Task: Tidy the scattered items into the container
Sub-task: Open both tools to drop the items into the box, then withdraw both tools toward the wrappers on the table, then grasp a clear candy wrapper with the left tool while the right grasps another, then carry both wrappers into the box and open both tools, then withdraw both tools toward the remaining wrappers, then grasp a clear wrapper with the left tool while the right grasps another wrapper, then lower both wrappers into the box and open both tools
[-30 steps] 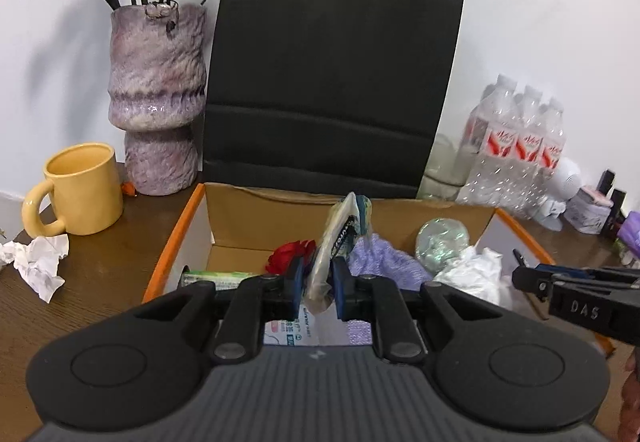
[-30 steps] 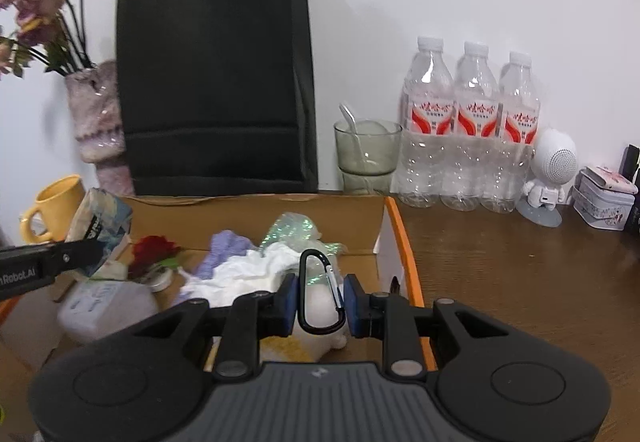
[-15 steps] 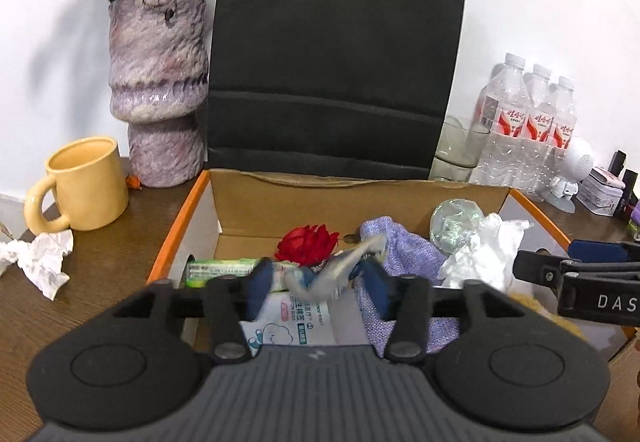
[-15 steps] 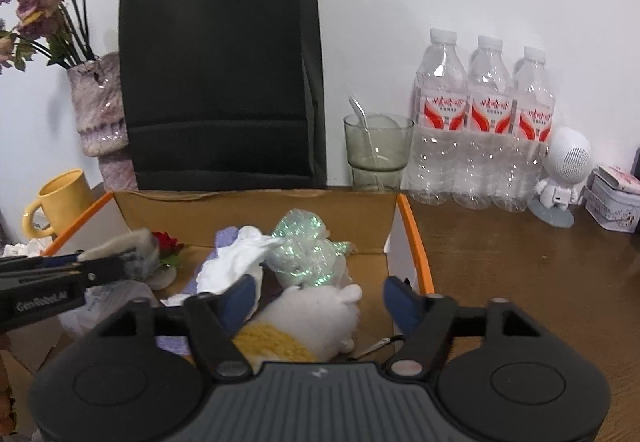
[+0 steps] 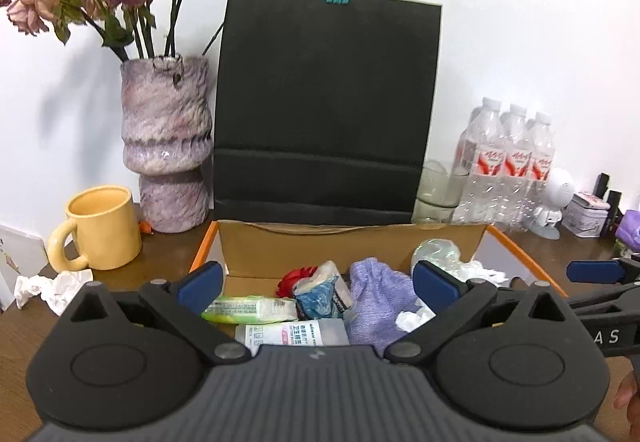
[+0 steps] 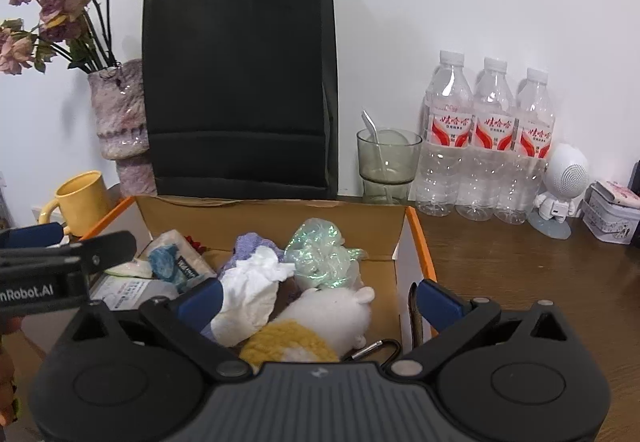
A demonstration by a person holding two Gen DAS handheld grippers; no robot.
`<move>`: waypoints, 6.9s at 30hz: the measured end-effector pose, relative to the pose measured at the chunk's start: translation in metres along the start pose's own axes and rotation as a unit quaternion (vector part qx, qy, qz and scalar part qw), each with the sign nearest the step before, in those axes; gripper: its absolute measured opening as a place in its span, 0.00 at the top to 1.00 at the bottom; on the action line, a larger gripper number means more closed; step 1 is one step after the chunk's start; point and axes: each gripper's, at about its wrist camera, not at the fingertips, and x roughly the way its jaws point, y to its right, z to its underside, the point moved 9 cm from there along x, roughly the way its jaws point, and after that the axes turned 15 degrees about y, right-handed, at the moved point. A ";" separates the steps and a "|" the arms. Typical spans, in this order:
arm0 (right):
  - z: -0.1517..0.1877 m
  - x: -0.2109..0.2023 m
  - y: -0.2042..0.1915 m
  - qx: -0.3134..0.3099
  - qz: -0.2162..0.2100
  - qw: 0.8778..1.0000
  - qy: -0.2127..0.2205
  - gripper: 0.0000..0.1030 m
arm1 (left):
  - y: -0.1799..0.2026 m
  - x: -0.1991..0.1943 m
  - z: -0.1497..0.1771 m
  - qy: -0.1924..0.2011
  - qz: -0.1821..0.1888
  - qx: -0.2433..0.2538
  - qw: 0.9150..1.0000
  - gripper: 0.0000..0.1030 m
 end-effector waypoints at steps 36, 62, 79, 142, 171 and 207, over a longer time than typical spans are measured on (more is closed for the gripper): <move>0.124 -0.171 -0.043 -0.057 -0.041 0.995 -0.069 0.03 | -0.032 -0.166 0.090 -0.083 0.030 0.008 0.996 0.00; 0.124 -0.136 -0.047 -0.039 -0.097 0.992 -0.070 0.47 | -0.027 -0.112 0.112 -0.144 0.051 0.029 0.988 0.60; 0.121 -0.147 -0.046 -0.032 -0.096 0.993 -0.055 0.81 | -0.020 -0.122 0.111 -0.123 0.060 0.047 0.989 0.81; 0.008 -0.065 0.003 0.005 -0.047 0.999 0.023 0.12 | -0.004 -0.077 0.020 -0.009 0.063 0.061 0.996 0.03; 0.118 -0.126 0.006 -0.028 -0.053 0.995 -0.079 0.36 | 0.020 -0.105 0.118 -0.143 0.107 0.074 0.981 0.46; 0.001 -0.106 -0.011 -0.018 -0.051 0.997 0.060 0.85 | 0.018 -0.056 -0.023 0.025 0.071 -0.038 0.996 0.81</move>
